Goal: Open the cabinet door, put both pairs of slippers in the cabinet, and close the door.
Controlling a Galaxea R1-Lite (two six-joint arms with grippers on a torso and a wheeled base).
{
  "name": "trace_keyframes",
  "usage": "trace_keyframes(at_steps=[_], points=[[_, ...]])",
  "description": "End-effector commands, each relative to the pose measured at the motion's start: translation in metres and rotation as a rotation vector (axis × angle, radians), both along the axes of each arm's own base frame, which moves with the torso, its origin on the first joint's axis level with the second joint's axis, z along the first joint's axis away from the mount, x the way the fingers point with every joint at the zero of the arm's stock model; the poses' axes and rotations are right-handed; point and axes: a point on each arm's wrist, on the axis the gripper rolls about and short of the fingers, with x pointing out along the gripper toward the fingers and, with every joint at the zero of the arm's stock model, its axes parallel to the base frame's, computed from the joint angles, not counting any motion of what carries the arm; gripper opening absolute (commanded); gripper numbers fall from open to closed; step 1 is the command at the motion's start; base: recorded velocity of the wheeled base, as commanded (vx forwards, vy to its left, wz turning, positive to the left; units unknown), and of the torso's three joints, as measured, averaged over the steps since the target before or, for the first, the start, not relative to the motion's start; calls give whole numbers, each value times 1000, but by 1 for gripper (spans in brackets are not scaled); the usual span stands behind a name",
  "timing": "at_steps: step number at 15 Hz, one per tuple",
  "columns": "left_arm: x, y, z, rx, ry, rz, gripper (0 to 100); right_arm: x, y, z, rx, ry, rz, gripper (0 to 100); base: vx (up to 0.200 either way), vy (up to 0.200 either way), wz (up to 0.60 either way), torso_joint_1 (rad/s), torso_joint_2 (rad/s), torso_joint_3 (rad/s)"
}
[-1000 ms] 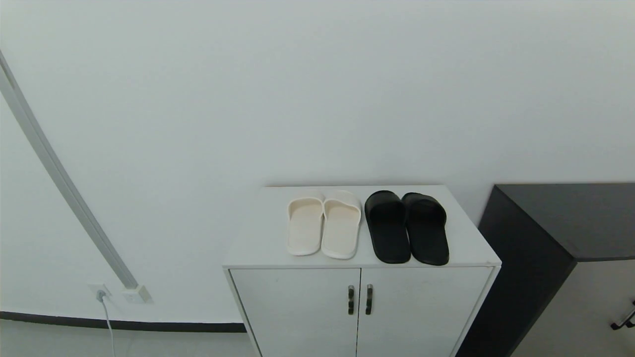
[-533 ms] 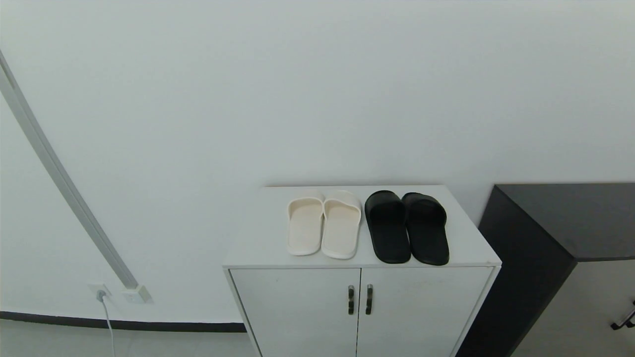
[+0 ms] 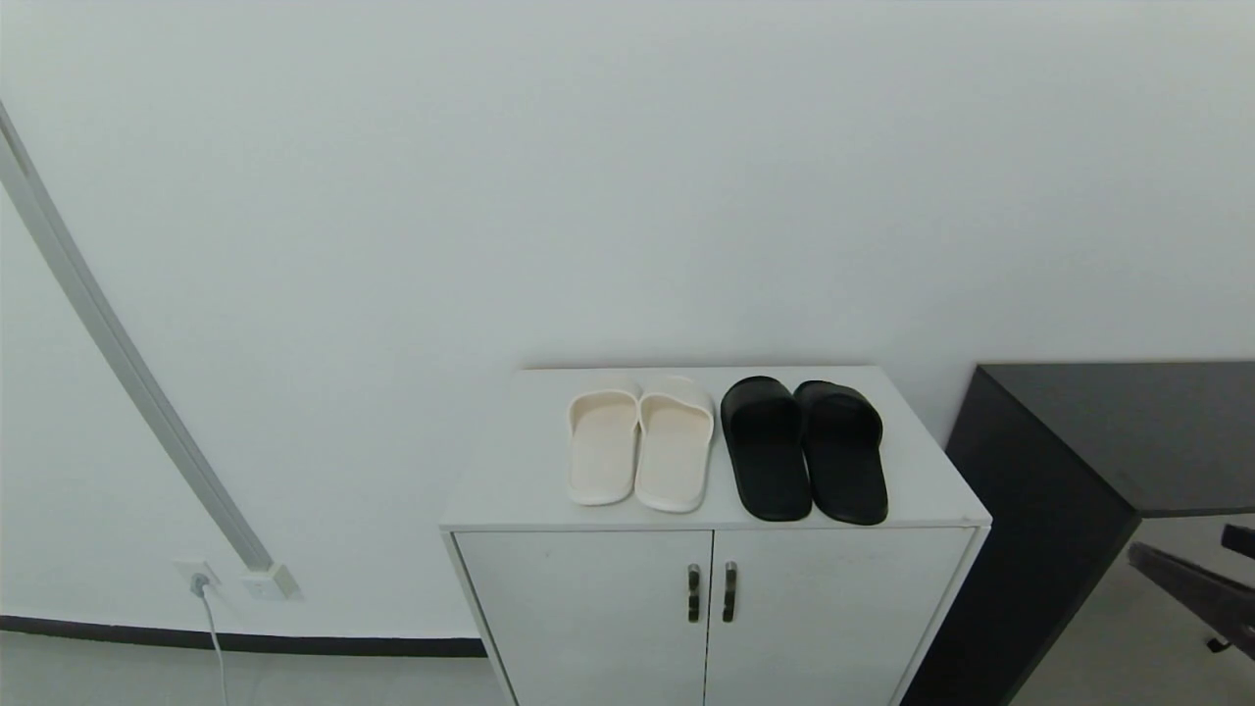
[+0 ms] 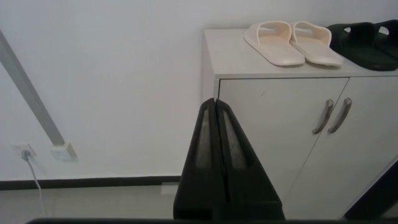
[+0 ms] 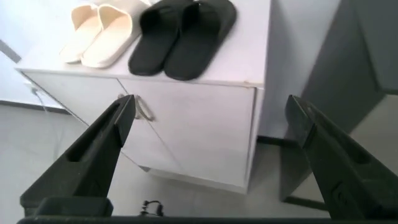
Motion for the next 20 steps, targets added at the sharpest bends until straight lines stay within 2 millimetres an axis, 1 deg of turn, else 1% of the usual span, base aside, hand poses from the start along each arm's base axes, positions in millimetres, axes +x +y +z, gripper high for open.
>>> trace_keyframes(at_steps=[1, 3, 4, 5, 6, 8, 9, 10, 12, 14, 17, 20], points=[[0, 0, 0, 0, 0, 1, 0, 37, 48, 12, 9, 76, 57, 100, 0, 0, 0, 0, 0, 0], [0, 0, 0, 0, 0, 1, 0, 65, 71, 15, 4, 90, 13, 100, 0, 0, 0, 0, 0, 0], [0, 0, 0, -2, 0, 1, 0, 77, 79, 14, -6, 98, -12, 100, 0, 0, 0, 0, 0, 0], [0, 0, 0, -3, 0, 1, 0, 95, 91, 10, -8, 110, -46, 100, 0, 0, 0, 0, 0, 0], [0, 0, 0, -3, 0, -1, 0, 108, 101, 8, 0, 105, -55, 100, 0, 0, 0, 0, 0, 0], [0, 0, 0, -3, 0, 1, 0, 128, 115, 1, -6, 92, -92, 100, 0, 0, 0, 0, 0, 0], [0, 0, 0, -3, 0, 1, 0, 144, 125, -10, -22, 86, -133, 100, 0, 0, 0, 0, 0, 0], [0, 0, 0, -3, 0, 1, 0, 156, 133, -18, -26, 71, -163, 100, 0, 0, 0, 0, 0, 0], [0, 0, 0, -3, 0, 1, 0, 174, 145, -36, -41, 52, -205, 100, 0, 0, 0, 0, 0, 0], [0, 0, 0, -3, 0, 1, 0, 189, 156, -49, -40, 49, -209, 100, 0, 0, 0, 0, 0, 0], [0, 0, 0, -3, 0, 1, 0, 210, 166, -59, -39, 48, -218, 100, 0, 0, 0, 0, 0, 0], [0, 0, 0, -3, 0, 1, 0, 228, 173, -64, -34, 36, -229, 100, 0, 0, 0, 0, 0, 0]])
